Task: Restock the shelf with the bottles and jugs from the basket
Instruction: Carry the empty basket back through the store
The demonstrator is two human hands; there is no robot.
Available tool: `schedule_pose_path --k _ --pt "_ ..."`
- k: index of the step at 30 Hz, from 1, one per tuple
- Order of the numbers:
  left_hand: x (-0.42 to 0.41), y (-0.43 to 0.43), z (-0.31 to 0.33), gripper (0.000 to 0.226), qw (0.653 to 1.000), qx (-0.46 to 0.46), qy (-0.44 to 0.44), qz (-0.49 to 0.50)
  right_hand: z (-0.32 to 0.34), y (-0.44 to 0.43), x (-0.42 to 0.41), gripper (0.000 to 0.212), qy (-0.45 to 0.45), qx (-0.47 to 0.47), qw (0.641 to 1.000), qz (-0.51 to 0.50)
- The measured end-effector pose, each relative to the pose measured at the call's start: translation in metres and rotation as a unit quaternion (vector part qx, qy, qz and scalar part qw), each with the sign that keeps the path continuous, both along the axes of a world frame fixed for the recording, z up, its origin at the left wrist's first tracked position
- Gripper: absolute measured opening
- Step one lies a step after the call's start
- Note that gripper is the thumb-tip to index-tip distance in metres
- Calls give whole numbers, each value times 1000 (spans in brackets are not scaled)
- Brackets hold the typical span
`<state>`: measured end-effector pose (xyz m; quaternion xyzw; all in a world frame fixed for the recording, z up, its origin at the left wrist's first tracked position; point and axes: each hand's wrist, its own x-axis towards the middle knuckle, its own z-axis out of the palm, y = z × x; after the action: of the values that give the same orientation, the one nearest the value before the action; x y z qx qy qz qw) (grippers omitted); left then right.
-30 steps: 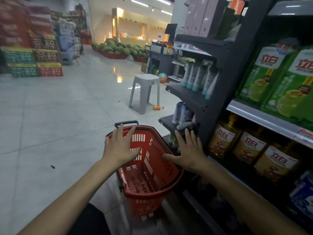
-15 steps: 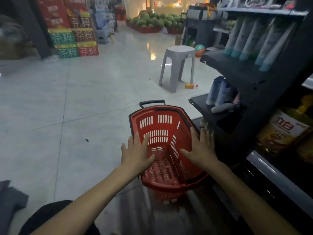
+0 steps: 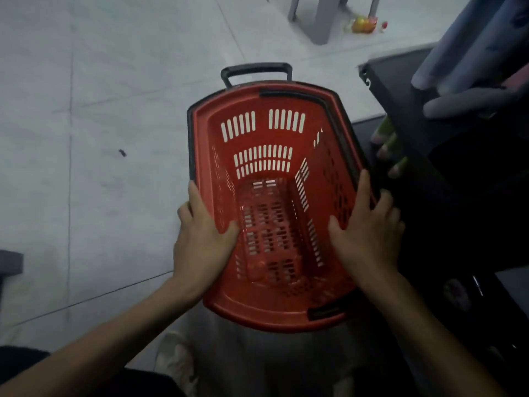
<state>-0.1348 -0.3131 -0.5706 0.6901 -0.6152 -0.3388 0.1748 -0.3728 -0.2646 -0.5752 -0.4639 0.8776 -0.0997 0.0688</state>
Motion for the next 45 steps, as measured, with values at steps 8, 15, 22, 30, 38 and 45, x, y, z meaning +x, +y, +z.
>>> schedule_pose_path --k 8,15,22,30,38,45 --pt "4 -16 1 77 976 121 101 148 21 -19 -32 60 -113 50 986 -112" --pt "16 1 30 55 972 129 48 189 35 14 -23 43 -180 104 969 -135" --pt "41 60 81 41 979 137 -62 138 80 85 15 33 -244 115 939 -212" --pt "111 67 244 75 966 167 -199 -10 278 51 65 39 -181 189 958 -113" --pt "167 -41 460 83 958 133 -255 -16 505 -78 129 39 -122 171 977 27" --pt "208 -176 632 85 944 8 -327 -49 667 -200 165 46 -41 74 986 146"
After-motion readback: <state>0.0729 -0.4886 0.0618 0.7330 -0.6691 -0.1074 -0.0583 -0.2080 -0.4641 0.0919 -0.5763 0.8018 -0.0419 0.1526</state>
